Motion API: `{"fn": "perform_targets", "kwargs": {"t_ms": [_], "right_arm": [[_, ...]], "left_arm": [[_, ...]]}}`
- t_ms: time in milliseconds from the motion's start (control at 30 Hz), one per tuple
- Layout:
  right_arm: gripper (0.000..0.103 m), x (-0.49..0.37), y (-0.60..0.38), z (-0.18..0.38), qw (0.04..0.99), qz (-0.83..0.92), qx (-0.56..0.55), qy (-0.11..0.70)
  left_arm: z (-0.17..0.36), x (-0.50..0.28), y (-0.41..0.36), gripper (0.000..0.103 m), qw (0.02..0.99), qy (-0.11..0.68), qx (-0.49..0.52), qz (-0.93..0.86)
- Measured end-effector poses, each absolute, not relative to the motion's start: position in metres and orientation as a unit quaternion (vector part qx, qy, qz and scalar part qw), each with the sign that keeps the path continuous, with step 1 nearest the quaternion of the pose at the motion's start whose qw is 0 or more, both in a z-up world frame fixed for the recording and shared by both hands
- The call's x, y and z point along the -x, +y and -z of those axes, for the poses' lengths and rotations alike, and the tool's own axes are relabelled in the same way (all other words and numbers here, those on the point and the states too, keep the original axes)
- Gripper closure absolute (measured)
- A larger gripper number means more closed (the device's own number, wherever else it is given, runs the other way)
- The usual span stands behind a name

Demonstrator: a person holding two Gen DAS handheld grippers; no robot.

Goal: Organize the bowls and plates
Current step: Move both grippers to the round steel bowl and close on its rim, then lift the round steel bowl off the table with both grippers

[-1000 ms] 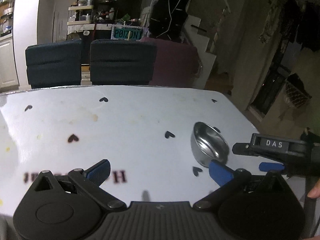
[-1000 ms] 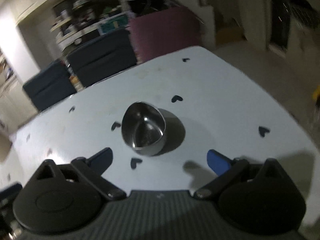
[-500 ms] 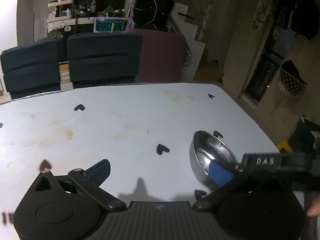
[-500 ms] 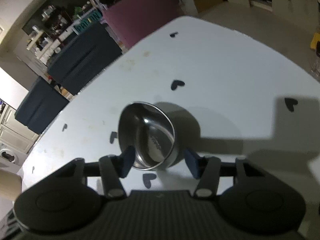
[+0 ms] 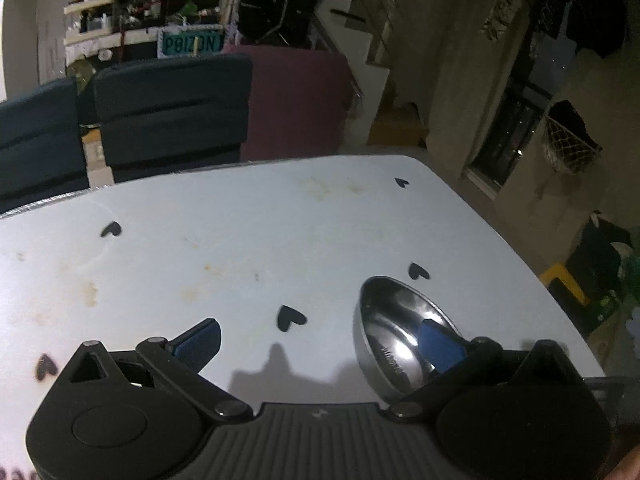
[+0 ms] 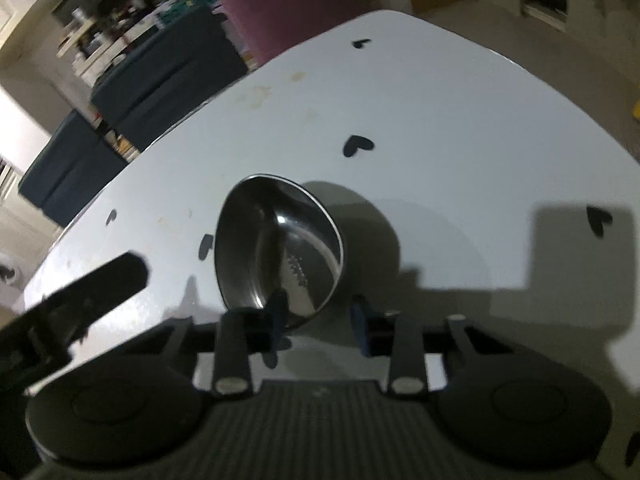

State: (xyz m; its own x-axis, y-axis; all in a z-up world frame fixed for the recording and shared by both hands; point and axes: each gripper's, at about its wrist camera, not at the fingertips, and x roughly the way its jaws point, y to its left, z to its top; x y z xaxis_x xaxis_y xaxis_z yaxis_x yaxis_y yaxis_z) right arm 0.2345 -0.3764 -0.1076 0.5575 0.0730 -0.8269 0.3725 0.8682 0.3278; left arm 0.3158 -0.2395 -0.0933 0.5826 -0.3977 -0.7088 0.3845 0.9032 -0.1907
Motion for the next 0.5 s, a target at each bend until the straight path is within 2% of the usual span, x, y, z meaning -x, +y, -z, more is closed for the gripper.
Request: {"fn": "perform_targets", "kwargs": {"t_ms": [133, 300, 367, 433, 467, 500], "right_arm": [[0.086, -0.234, -0.382, 0.105, 0.857, 0.091, -0.213, 0.461], [0.094, -0.231, -0.39, 0.103, 0.865, 0.088, -0.197, 0.453], [0.094, -0.23, -0.392, 0.103, 0.869, 0.083, -0.196, 0.447], [0.089, -0.228, -0.392, 0.104, 0.874, 0.075, -0.197, 0.438], [0.086, -0.227, -0.393, 0.105, 0.873, 0.074, -0.202, 0.438], [0.074, -0.226, -0.393, 0.104, 0.871, 0.075, -0.204, 0.44]], "left_arm": [[0.094, -0.319, -0.242, 0.0, 0.883, 0.411, 0.018, 0.227], [0.1, -0.318, -0.249, 0.001, 0.87, 0.433, 0.007, 0.236], [0.103, -0.319, -0.253, 0.001, 0.866, 0.439, 0.005, 0.239], [0.105, -0.321, -0.256, 0.006, 0.863, 0.444, 0.004, 0.241], [0.107, -0.323, -0.258, 0.012, 0.861, 0.448, 0.002, 0.241], [0.108, -0.325, -0.26, 0.018, 0.86, 0.451, 0.001, 0.241]]}}
